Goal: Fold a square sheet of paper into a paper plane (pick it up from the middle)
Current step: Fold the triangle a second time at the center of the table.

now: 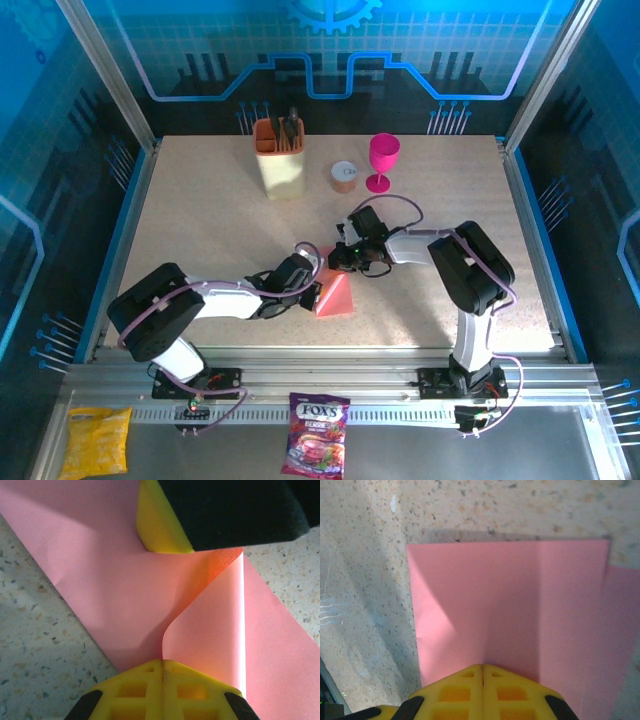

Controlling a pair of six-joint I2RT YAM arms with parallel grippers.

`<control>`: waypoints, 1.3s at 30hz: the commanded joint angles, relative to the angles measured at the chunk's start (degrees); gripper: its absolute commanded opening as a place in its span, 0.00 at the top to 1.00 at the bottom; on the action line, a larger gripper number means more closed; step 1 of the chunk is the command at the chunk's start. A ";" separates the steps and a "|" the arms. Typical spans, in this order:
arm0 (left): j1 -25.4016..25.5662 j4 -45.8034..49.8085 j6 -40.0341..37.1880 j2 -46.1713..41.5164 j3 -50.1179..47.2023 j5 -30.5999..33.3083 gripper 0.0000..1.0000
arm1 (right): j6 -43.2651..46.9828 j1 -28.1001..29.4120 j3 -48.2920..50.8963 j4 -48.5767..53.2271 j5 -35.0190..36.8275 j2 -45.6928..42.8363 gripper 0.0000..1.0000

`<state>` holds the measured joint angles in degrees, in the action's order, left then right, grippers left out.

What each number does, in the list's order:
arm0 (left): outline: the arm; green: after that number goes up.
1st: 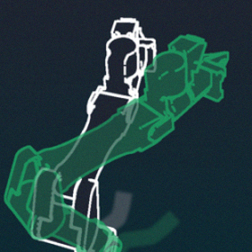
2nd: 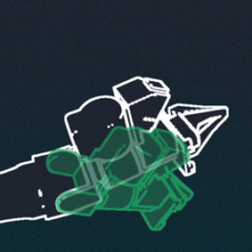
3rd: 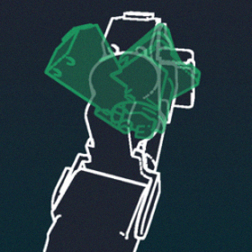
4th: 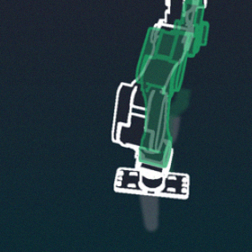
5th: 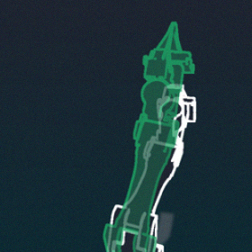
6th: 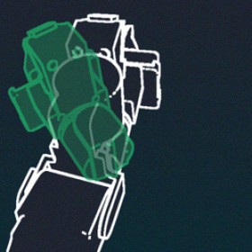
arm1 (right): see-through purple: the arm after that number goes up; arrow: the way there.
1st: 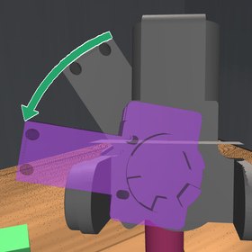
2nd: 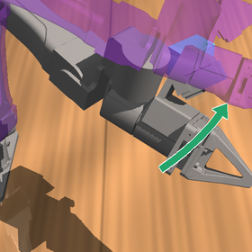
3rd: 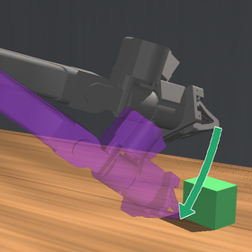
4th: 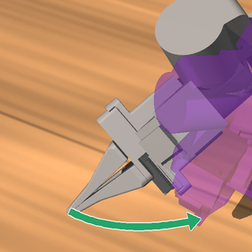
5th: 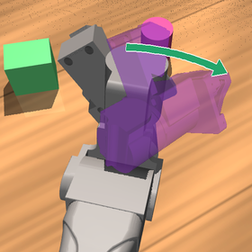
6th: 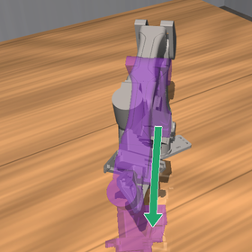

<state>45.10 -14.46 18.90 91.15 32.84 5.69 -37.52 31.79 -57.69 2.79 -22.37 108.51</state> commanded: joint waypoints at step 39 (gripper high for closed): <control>-0.50 1.42 -1.55 1.19 -0.31 -0.50 1.00 | -12.31 9.87 18.45 -11.81 11.76 -8.26 1.00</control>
<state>44.84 -17.06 17.82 92.44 32.84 5.15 -49.06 41.19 -40.51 -9.96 -12.08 97.84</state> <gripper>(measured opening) 0.052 0.061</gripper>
